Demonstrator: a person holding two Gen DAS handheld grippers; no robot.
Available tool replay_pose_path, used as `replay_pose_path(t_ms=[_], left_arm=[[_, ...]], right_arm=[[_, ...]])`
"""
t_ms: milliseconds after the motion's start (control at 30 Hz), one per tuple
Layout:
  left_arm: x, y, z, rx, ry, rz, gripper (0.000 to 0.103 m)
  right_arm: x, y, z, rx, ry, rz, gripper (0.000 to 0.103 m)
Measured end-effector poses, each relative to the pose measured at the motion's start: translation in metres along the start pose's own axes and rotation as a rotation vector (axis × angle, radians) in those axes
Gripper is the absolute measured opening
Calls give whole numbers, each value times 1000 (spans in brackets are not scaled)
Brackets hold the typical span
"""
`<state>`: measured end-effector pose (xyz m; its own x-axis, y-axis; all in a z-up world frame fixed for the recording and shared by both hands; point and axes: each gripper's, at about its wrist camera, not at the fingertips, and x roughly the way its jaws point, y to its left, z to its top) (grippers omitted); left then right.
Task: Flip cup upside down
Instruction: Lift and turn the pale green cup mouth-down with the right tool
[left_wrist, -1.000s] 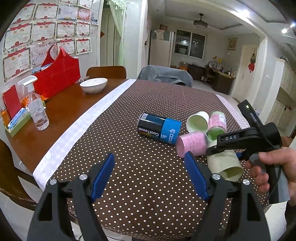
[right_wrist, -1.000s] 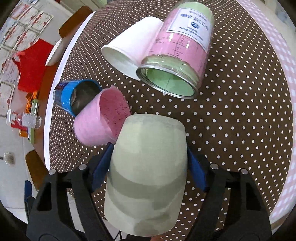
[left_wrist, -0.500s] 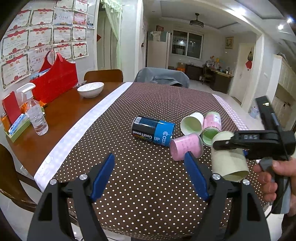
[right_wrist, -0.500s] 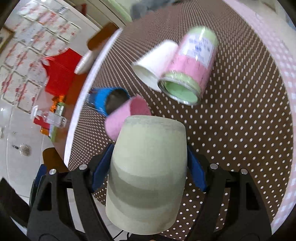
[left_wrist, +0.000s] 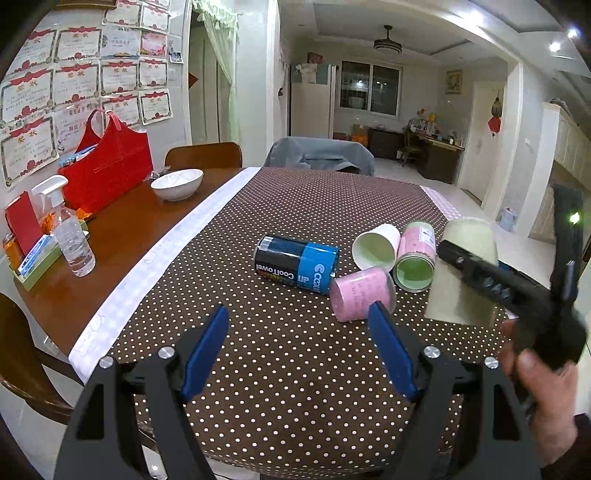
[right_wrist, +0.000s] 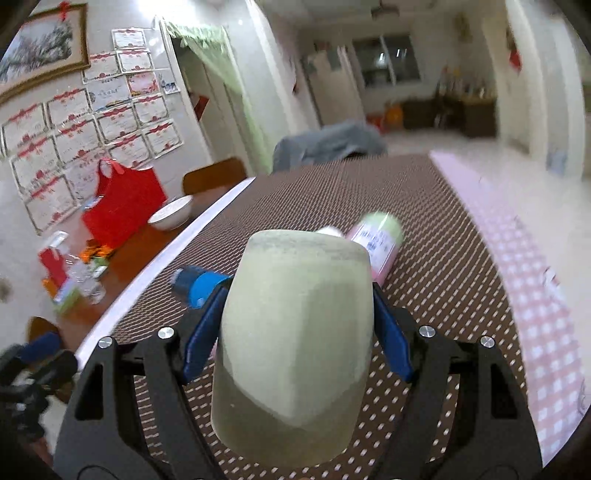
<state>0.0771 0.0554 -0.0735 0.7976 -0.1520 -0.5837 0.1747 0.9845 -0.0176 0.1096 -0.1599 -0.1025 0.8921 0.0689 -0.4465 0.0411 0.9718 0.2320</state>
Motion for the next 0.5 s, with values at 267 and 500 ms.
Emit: replay_pose_path(t_ms=[267,500], left_arm=[[5,6,-3,-16,8,2,76],[8,12,-4,-31,12,1,76]], right_arm=[[28,16,-12,-76,-18,-80,75],[40,19,-24,-101,32,-121,75]])
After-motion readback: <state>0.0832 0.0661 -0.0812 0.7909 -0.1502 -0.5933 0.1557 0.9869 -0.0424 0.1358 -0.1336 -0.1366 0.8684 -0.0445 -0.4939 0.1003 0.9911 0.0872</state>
